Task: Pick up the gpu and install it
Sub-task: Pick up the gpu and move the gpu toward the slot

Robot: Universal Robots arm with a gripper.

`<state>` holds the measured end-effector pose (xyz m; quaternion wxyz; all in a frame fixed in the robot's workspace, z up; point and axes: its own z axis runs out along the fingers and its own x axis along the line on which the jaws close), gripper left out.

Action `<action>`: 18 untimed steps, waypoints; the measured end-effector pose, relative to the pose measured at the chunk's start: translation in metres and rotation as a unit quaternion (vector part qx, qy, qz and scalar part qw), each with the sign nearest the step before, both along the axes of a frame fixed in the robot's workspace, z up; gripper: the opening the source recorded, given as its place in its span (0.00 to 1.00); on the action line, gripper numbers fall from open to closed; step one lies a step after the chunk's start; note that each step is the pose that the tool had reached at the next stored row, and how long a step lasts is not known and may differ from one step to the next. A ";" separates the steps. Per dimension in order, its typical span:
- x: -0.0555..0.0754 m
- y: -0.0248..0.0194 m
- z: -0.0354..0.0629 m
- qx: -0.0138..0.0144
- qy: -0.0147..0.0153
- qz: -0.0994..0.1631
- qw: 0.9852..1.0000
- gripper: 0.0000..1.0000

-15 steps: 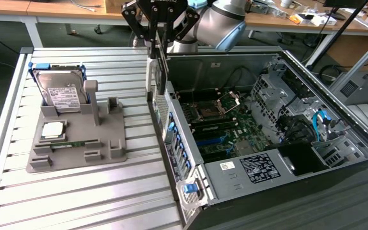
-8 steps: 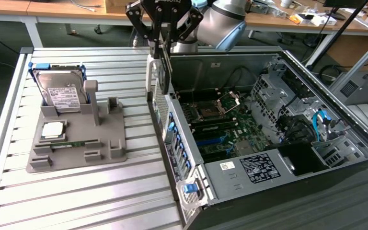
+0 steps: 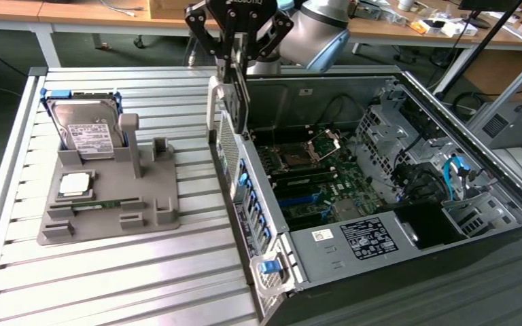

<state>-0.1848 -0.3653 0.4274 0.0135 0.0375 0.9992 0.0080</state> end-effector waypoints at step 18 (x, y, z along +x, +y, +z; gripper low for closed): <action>0.013 -0.0005 -0.0002 0.000 0.000 0.000 1.000 0.27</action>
